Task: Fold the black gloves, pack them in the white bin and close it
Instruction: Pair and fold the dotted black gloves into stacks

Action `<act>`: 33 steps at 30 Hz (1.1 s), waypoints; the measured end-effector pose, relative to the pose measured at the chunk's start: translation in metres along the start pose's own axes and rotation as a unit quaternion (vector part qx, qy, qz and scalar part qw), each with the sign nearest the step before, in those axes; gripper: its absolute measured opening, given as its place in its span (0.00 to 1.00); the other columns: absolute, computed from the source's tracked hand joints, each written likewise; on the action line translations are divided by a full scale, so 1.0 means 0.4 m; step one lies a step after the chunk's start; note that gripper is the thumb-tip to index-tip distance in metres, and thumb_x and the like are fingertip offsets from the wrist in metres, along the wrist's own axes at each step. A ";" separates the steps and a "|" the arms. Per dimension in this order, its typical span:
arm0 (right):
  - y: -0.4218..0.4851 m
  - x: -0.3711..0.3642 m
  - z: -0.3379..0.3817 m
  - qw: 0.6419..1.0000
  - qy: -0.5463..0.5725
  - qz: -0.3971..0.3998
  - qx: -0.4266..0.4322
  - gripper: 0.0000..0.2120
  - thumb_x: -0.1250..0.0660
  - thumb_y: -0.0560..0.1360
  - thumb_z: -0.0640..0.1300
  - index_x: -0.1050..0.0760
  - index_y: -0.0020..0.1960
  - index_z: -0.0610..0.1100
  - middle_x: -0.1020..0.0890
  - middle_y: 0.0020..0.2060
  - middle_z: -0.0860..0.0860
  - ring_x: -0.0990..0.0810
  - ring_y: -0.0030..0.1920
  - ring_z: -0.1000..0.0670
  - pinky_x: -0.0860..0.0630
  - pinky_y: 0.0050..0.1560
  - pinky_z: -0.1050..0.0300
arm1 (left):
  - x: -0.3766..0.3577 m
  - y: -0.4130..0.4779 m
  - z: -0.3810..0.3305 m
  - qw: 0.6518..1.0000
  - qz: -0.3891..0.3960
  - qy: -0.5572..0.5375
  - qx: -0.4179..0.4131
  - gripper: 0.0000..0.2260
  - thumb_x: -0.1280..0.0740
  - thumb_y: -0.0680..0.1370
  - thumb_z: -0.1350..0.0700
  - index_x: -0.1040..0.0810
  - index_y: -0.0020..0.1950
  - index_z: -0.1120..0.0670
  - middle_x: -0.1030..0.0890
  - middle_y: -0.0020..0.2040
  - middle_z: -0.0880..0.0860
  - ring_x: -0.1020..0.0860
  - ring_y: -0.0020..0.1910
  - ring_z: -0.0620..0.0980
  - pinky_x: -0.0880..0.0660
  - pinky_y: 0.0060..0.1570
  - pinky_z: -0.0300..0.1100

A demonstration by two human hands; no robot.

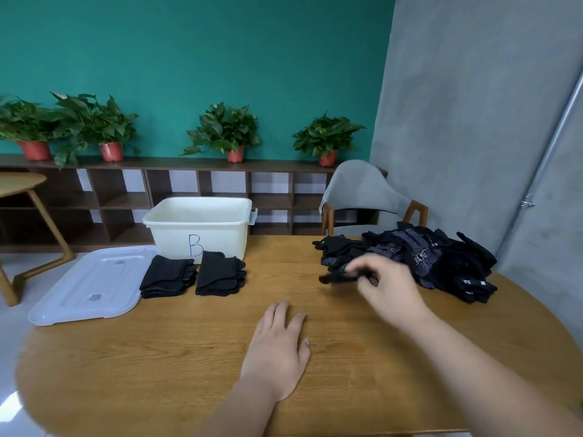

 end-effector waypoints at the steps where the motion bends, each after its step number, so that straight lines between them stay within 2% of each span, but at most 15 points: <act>1: -0.034 -0.042 -0.030 0.996 -0.036 0.079 -0.003 0.17 0.28 0.74 0.37 0.18 0.53 0.58 0.16 0.49 0.64 0.18 0.54 0.63 0.22 0.61 0.62 | -0.001 0.000 0.000 1.000 -0.001 0.000 0.000 0.26 0.50 0.86 0.40 0.41 0.83 0.44 0.47 0.83 0.49 0.52 0.83 0.51 0.46 0.82 0.49; 3: -0.110 -0.117 -0.086 0.971 -0.122 0.203 -0.012 0.10 0.30 0.76 0.50 0.20 0.55 0.61 0.20 0.50 0.66 0.20 0.55 0.62 0.22 0.60 0.59 | -0.003 0.000 0.000 1.000 -0.003 -0.002 0.000 0.26 0.49 0.86 0.40 0.41 0.83 0.44 0.46 0.83 0.50 0.51 0.82 0.50 0.45 0.82 0.48; 4: -0.138 -0.139 -0.112 0.967 -0.148 0.206 -0.011 0.08 0.32 0.77 0.56 0.20 0.56 0.62 0.22 0.51 0.66 0.22 0.57 0.61 0.23 0.59 0.59 | -0.003 0.002 -0.001 1.000 -0.004 -0.002 0.000 0.26 0.49 0.86 0.40 0.40 0.83 0.44 0.46 0.83 0.50 0.51 0.82 0.50 0.45 0.82 0.48; 5: -0.157 -0.149 -0.129 0.973 -0.150 0.174 -0.007 0.09 0.35 0.78 0.59 0.20 0.56 0.61 0.23 0.52 0.66 0.24 0.58 0.61 0.23 0.57 0.58 | -0.004 0.003 -0.001 1.000 -0.006 -0.002 0.001 0.25 0.49 0.86 0.41 0.40 0.83 0.44 0.46 0.83 0.50 0.51 0.82 0.50 0.45 0.81 0.47; 7: -0.168 -0.147 -0.137 0.987 -0.136 0.084 -0.015 0.11 0.36 0.80 0.58 0.19 0.59 0.60 0.24 0.54 0.66 0.26 0.60 0.61 0.21 0.54 0.57 | -0.003 0.005 -0.002 1.000 -0.007 0.000 0.001 0.25 0.48 0.86 0.41 0.39 0.83 0.45 0.45 0.82 0.50 0.50 0.82 0.50 0.44 0.81 0.47; 9: -0.162 -0.155 -0.137 0.988 -0.147 0.045 -0.021 0.14 0.36 0.82 0.56 0.21 0.66 0.57 0.27 0.64 0.64 0.29 0.67 0.58 0.21 0.59 0.56 | -0.004 0.004 -0.002 1.000 -0.005 0.002 0.001 0.25 0.48 0.86 0.41 0.39 0.82 0.45 0.45 0.82 0.50 0.49 0.82 0.50 0.44 0.81 0.48; 10: -0.159 -0.169 -0.137 0.985 -0.155 0.065 -0.036 0.18 0.38 0.83 0.57 0.25 0.72 0.57 0.31 0.72 0.62 0.34 0.73 0.55 0.24 0.66 0.55 | -0.004 0.003 -0.001 1.000 -0.005 0.003 0.001 0.25 0.48 0.86 0.41 0.39 0.82 0.45 0.45 0.82 0.50 0.49 0.82 0.50 0.44 0.81 0.48; 12: -0.156 -0.210 -0.142 0.971 -0.169 0.153 -0.064 0.26 0.45 0.85 0.63 0.39 0.81 0.60 0.45 0.82 0.59 0.49 0.83 0.53 0.40 0.80 0.52 | -0.005 0.003 0.000 1.000 -0.005 0.005 0.001 0.25 0.48 0.86 0.41 0.38 0.82 0.45 0.44 0.82 0.49 0.49 0.82 0.50 0.44 0.81 0.48; 14: -0.161 -0.240 -0.146 0.949 -0.205 0.224 -0.080 0.28 0.53 0.85 0.66 0.48 0.84 0.63 0.52 0.84 0.58 0.58 0.84 0.52 0.53 0.83 0.50 | -0.006 0.003 0.001 1.000 -0.004 0.005 0.001 0.25 0.48 0.86 0.41 0.38 0.82 0.45 0.44 0.81 0.49 0.49 0.82 0.50 0.44 0.81 0.48; 16: -0.165 -0.242 -0.144 0.947 -0.219 0.217 -0.089 0.26 0.55 0.85 0.65 0.47 0.83 0.65 0.49 0.84 0.58 0.56 0.84 0.52 0.53 0.83 0.50 | -0.007 0.003 0.001 1.000 -0.005 0.003 0.001 0.24 0.48 0.86 0.41 0.38 0.82 0.45 0.43 0.81 0.48 0.48 0.81 0.49 0.43 0.81 0.48; 20: -0.181 -0.208 -0.136 0.954 -0.269 0.096 -0.093 0.25 0.55 0.84 0.63 0.27 0.74 0.63 0.29 0.76 0.57 0.39 0.78 0.52 0.39 0.77 0.50 | -0.008 0.003 0.001 1.000 -0.001 0.002 -0.003 0.24 0.49 0.86 0.41 0.39 0.83 0.44 0.43 0.82 0.47 0.49 0.82 0.49 0.44 0.81 0.47; 23: -0.178 -0.195 -0.132 0.957 -0.277 0.034 -0.082 0.28 0.55 0.82 0.62 0.20 0.68 0.59 0.23 0.69 0.55 0.32 0.73 0.50 0.31 0.70 0.48 | -0.008 0.003 -0.001 1.000 0.002 0.006 -0.008 0.24 0.50 0.87 0.41 0.40 0.83 0.43 0.46 0.84 0.47 0.51 0.83 0.49 0.49 0.82 0.46; 26: -0.131 -0.177 -0.145 0.960 -0.264 0.010 -0.095 0.28 0.54 0.83 0.62 0.21 0.69 0.56 0.24 0.72 0.52 0.32 0.74 0.48 0.28 0.68 0.46 | -0.008 0.005 -0.004 1.000 0.013 0.008 -0.010 0.25 0.52 0.87 0.40 0.43 0.84 0.42 0.50 0.86 0.48 0.55 0.84 0.49 0.54 0.83 0.46; 28: -0.082 -0.168 -0.161 0.957 -0.274 0.023 -0.095 0.25 0.51 0.85 0.61 0.24 0.73 0.55 0.29 0.77 0.50 0.36 0.77 0.46 0.29 0.70 0.44 | -0.009 0.006 -0.004 1.000 0.023 0.005 -0.006 0.26 0.52 0.87 0.39 0.45 0.85 0.42 0.53 0.87 0.48 0.57 0.85 0.50 0.55 0.83 0.48; 33: 0.071 -0.159 -0.196 0.943 -0.296 0.103 -0.112 0.27 0.51 0.85 0.64 0.38 0.82 0.57 0.46 0.84 0.51 0.50 0.83 0.45 0.39 0.79 0.41 | -0.015 0.013 -0.002 0.999 0.037 0.002 0.001 0.27 0.54 0.86 0.39 0.47 0.86 0.42 0.55 0.87 0.48 0.59 0.85 0.51 0.55 0.84 0.51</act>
Point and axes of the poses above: each hand's wrist, its own y-axis towards the middle knuckle, its own x-axis out of the back of the hand, z = x × y, the point moved 4 cm from there along y, towards the middle knuckle
